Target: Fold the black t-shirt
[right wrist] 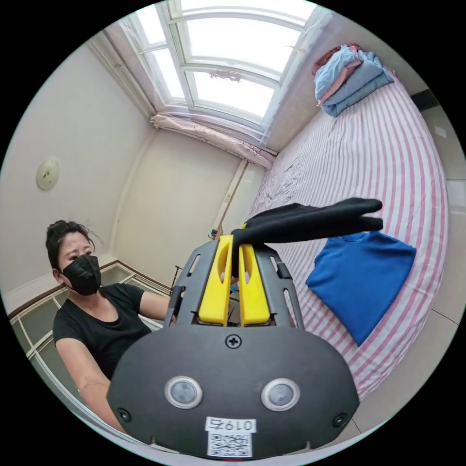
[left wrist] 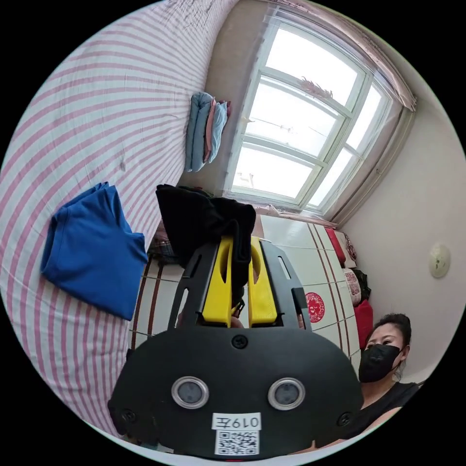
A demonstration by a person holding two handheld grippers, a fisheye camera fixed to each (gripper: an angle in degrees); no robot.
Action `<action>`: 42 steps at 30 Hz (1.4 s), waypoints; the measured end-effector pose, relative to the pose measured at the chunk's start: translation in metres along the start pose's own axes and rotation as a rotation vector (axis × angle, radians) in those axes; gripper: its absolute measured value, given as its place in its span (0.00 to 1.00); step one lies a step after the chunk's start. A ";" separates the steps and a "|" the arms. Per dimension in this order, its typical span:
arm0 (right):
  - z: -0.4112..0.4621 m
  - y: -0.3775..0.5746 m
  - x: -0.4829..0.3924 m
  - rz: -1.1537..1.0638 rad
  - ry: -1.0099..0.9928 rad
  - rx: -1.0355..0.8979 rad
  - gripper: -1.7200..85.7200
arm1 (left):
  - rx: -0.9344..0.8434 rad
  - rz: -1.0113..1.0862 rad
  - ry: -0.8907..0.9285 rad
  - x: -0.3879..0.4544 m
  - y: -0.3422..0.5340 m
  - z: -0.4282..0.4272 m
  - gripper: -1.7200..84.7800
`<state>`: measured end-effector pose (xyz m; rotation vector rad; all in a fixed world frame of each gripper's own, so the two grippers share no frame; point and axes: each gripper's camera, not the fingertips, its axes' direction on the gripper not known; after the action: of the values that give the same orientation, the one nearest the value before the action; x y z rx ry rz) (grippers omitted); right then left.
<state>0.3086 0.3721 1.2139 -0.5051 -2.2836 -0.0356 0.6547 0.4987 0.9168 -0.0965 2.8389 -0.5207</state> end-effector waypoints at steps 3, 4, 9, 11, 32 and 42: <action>-0.010 -0.008 0.054 0.085 0.046 -0.072 0.02 | 0.022 -0.012 -0.035 -0.053 -0.012 0.005 0.04; -0.012 -0.005 0.077 0.138 0.065 -0.107 0.02 | 0.023 -0.039 -0.067 -0.078 -0.012 0.003 0.04; -0.021 0.020 0.156 0.395 0.144 -0.175 0.02 | 0.027 -0.158 -0.264 -0.163 0.003 -0.015 0.04; -0.027 0.026 0.168 0.453 0.125 -0.158 0.02 | 0.040 -0.194 -0.272 -0.184 0.008 -0.019 0.05; -0.064 -0.016 0.147 0.598 0.297 -0.375 0.08 | -0.264 -0.242 -0.546 -0.213 -0.022 0.024 0.04; -0.081 0.001 0.119 0.634 0.247 -0.294 0.04 | -0.221 -0.199 -0.738 -0.196 -0.004 0.021 0.03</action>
<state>0.2922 0.3997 1.3546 -1.2824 -1.7989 -0.1121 0.8492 0.5090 0.9456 -0.5031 2.1536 -0.1489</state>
